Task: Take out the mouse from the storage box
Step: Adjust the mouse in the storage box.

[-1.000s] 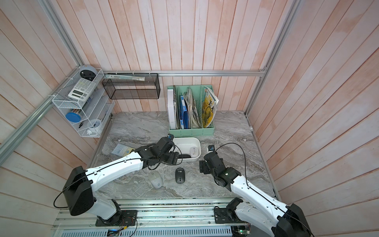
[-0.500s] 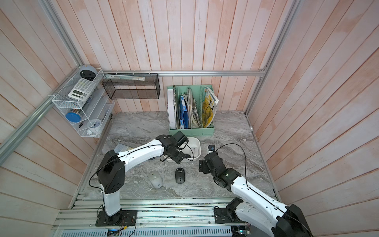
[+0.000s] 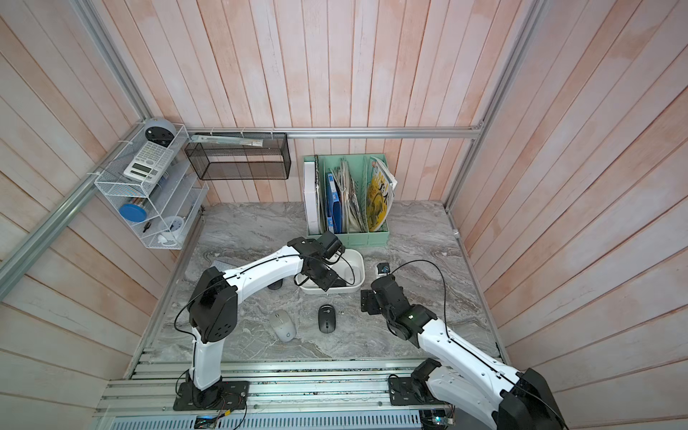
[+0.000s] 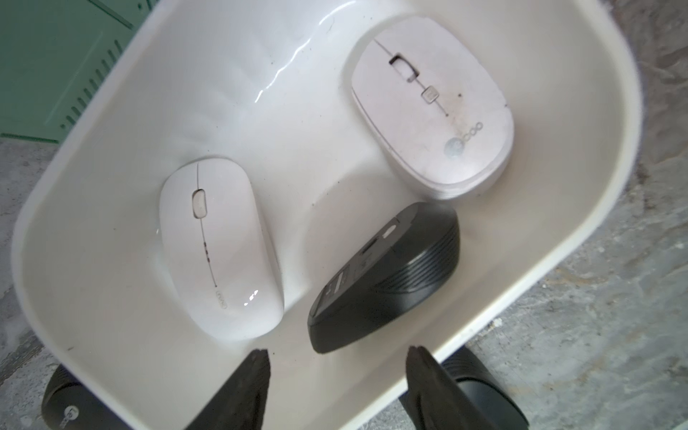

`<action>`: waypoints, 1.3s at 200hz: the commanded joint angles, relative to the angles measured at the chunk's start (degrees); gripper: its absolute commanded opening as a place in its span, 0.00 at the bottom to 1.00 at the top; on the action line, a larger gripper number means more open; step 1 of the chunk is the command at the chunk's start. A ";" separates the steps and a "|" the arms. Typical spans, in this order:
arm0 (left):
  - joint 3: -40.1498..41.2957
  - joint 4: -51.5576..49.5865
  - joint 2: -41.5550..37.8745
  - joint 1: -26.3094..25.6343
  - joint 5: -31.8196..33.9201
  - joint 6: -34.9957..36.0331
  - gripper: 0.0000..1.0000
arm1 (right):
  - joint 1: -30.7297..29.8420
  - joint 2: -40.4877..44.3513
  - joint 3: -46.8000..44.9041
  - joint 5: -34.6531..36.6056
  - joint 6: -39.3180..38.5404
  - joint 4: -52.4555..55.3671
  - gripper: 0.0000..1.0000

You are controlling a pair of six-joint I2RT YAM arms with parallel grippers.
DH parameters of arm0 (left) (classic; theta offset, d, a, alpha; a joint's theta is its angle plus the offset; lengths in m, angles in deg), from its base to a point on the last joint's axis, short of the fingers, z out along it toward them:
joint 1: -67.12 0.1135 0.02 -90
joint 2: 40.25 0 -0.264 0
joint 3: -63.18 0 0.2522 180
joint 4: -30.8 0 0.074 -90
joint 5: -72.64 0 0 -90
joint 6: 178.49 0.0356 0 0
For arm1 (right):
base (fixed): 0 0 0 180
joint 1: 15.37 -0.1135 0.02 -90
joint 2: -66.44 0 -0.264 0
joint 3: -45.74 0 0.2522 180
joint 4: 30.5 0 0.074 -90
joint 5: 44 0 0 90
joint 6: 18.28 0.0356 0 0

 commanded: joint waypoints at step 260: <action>-9.73 3.06 11.28 1.37 -4.62 -1.41 0.76 | 1.02 -1.80 -0.40 0.58 1.30 -1.20 0.90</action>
